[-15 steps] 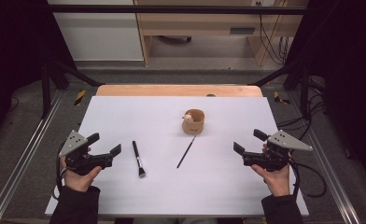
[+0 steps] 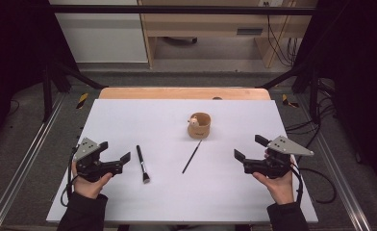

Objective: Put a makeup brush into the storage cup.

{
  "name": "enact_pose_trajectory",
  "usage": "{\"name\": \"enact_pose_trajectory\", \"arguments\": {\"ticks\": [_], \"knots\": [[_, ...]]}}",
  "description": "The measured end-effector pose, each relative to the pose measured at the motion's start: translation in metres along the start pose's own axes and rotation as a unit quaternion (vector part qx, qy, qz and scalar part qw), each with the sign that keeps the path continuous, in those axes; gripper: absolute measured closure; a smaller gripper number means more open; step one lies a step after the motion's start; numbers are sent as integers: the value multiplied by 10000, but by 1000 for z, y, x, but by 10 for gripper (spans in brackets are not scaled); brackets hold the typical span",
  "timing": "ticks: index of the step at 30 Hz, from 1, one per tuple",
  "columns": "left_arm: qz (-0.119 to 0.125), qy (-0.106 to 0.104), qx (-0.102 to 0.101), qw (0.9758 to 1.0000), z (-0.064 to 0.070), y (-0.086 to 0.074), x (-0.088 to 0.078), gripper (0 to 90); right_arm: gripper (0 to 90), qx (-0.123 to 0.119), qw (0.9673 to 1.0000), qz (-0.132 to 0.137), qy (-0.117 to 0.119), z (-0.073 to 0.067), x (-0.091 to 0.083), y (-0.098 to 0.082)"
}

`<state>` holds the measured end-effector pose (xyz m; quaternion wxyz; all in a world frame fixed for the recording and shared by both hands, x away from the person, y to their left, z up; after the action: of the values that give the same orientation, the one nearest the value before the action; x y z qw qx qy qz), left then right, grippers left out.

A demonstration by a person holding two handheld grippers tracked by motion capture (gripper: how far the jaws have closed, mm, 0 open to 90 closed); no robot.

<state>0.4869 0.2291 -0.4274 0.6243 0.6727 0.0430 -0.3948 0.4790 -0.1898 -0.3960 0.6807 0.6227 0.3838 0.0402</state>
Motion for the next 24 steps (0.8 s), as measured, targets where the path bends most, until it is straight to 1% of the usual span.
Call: {"name": "enact_pose_trajectory", "arguments": {"ticks": [7,8,9,12,14,17,20,21,24], "knots": [[-222,45,-46,9997,2,-5,10,61,87,16,9999,-118,23,-4,7,-2],[-256,58,-50,9996,3,-6,12,62,87,7,9999,-125,28,-4,8,-3],[-295,65,-43,9995,3,-7,14,62,88,-51,9999,-149,25,-5,9,-3],[-405,112,-40,9991,5,-10,21,65,88,-53,9998,-175,30,-6,10,-4],[-554,144,-29,9984,8,-13,30,68,88,-63,9998,-192,23,-6,11,-4],[-700,145,38,9974,12,-17,39,73,87,-68,9998,-202,20,-6,11,-4],[-795,139,69,9967,15,-20,47,84,88,-59,9998,-200,22,-6,12,-4],[-795,139,69,9967,15,-20,47,87,88,-62,9998,-203,22,-6,12,-4],[-952,149,104,9953,18,-25,57,107,87,-74,9997,-224,20,-7,13,-5]]}}
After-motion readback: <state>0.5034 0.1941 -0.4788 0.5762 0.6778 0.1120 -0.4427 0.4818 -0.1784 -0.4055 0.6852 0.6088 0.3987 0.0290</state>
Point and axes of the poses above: each handheld gripper's, and its own axes: x roughly forward along the jaws, y roughly out of its top, z roughly to its right, the point moved 7 cm from there along x, roughly forward along the jaws, and after that the axes turned 11 degrees about -z, right-handed, at the moved point
